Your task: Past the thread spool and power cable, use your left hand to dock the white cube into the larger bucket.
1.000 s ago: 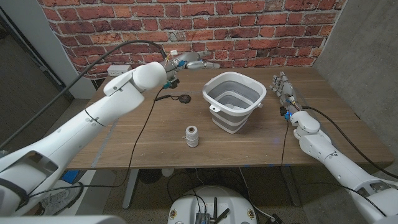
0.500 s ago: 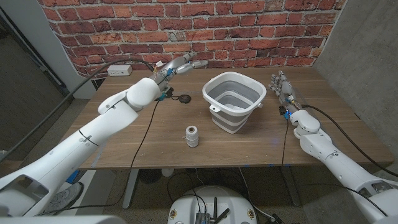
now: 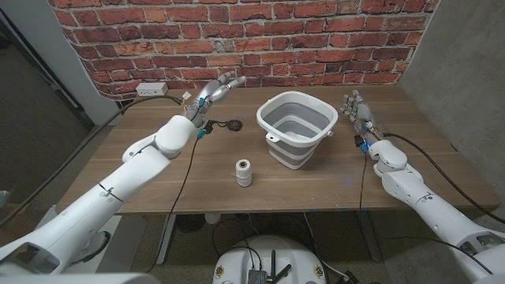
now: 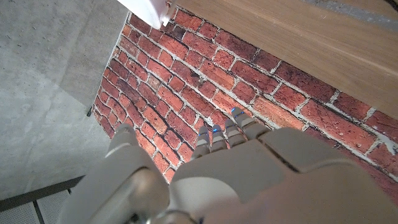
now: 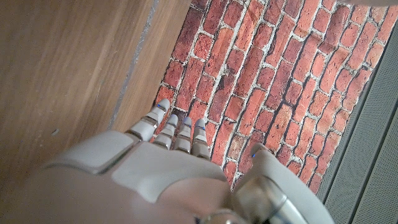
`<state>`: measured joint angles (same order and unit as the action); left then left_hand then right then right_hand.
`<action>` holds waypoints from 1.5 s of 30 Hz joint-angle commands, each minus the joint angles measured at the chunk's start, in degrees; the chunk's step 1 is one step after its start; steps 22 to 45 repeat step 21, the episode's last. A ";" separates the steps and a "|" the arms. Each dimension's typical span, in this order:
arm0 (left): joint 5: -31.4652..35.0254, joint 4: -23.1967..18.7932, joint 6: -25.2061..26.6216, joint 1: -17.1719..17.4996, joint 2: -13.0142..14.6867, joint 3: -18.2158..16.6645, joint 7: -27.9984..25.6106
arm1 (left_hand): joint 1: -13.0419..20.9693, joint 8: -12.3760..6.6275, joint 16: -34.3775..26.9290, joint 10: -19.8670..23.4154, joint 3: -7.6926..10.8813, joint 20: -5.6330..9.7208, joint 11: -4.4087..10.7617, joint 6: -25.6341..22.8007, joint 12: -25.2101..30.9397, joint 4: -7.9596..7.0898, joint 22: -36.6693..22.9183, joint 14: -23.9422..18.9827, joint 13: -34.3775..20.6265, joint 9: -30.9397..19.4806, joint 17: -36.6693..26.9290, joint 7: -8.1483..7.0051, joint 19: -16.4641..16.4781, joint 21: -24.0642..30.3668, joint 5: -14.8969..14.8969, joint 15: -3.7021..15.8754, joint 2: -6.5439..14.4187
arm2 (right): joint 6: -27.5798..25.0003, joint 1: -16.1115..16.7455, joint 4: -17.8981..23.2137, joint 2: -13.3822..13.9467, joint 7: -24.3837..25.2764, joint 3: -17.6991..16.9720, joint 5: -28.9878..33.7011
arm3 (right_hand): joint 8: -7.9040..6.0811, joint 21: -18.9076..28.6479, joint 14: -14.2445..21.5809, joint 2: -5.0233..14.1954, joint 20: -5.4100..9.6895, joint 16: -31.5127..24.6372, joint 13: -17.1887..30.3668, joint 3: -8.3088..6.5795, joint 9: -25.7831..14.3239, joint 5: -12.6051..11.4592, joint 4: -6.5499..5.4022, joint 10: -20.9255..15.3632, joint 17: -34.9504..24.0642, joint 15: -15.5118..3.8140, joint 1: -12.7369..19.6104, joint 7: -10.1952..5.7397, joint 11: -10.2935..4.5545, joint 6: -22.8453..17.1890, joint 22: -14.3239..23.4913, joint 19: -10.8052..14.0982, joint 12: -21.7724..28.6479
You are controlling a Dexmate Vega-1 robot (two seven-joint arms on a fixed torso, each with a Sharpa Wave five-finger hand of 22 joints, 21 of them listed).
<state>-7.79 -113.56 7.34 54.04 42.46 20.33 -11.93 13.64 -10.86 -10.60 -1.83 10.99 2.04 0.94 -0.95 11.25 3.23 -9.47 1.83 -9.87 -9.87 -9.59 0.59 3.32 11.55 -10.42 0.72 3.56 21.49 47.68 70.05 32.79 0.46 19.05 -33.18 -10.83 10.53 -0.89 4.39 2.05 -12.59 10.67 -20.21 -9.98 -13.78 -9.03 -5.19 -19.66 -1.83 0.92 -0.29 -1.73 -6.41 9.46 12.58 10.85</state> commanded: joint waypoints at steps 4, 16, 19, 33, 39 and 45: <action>-6.97 11.94 -13.49 1.25 -4.10 -0.78 -1.36 | -1.20 -0.16 -0.28 0.10 0.27 5.13 1.02 -1.49 0.19 -0.38 -0.15 -0.94 -0.08 0.01 -0.21 -0.72 1.57 0.44 -0.45 0.60 0.43 | 0.86 0.98 0.64 -0.54 0.15 -0.54 -0.71 | 0.18 0.50 -0.03 3.39 0.84 -0.35 0.13 -0.16 -0.24 0.22 0.20 -0.44 -0.12 -1.10 0.04 0.06 0.26 0.20 0.21 0.26 0.30; -9.81 21.30 -20.69 1.01 -8.06 0.01 -2.28 | -1.04 -0.07 -0.02 -0.01 0.87 5.67 1.91 -2.04 -0.06 0.09 -0.12 -1.26 -0.07 0.00 -0.12 -1.66 2.32 0.22 -0.64 1.61 1.27 | -0.31 2.23 2.72 -0.80 1.58 -0.74 -1.20 | 0.16 0.75 0.72 3.22 1.09 -0.52 0.13 -0.12 -0.22 0.21 0.23 -1.33 0.03 -1.10 0.04 0.29 0.52 0.40 0.19 1.20 0.57; -10.70 22.96 -22.52 1.46 -9.08 -0.01 -2.59 | -0.92 -0.14 -0.08 0.24 1.09 5.73 2.14 -2.47 -0.03 0.27 -0.11 -1.73 -0.07 0.00 -0.10 -1.78 2.80 0.26 -0.69 1.92 1.53 | -0.64 2.43 2.78 -1.15 2.06 -0.66 -1.29 | 0.11 0.83 0.92 3.22 1.15 -0.56 0.13 -0.12 -0.22 0.20 0.22 -1.49 0.07 -1.15 0.03 0.16 0.58 0.31 0.19 1.51 0.60; -11.40 23.72 -22.82 1.66 -9.53 0.09 -2.58 | -0.84 -0.16 -0.13 0.51 1.22 5.70 2.30 -2.65 0.03 0.39 -0.11 -2.07 -0.07 -0.01 -0.09 -1.84 3.03 0.25 -0.72 1.97 1.67 | -0.83 2.52 2.88 -1.43 2.61 -0.53 -1.15 | 0.10 0.83 0.93 3.22 1.15 -0.56 0.13 -0.13 -0.22 0.20 0.22 -1.54 0.08 -1.15 0.03 0.21 0.60 0.31 0.19 1.56 0.61; -11.40 23.72 -22.82 1.66 -9.53 0.09 -2.58 | -0.84 -0.16 -0.13 0.51 1.22 5.70 2.30 -2.65 0.03 0.39 -0.11 -2.07 -0.07 -0.01 -0.09 -1.84 3.03 0.25 -0.72 1.97 1.67 | -0.83 2.52 2.88 -1.43 2.61 -0.53 -1.15 | 0.10 0.83 0.93 3.22 1.15 -0.56 0.13 -0.13 -0.22 0.20 0.22 -1.54 0.08 -1.15 0.03 0.21 0.60 0.31 0.19 1.56 0.61; -11.40 23.72 -22.82 1.66 -9.53 0.09 -2.58 | -0.84 -0.16 -0.13 0.51 1.22 5.70 2.30 -2.65 0.03 0.39 -0.11 -2.07 -0.07 -0.01 -0.09 -1.84 3.03 0.25 -0.72 1.97 1.67 | -0.83 2.52 2.88 -1.43 2.61 -0.53 -1.15 | 0.10 0.83 0.93 3.22 1.15 -0.56 0.13 -0.13 -0.22 0.20 0.22 -1.54 0.08 -1.15 0.03 0.21 0.60 0.31 0.19 1.56 0.61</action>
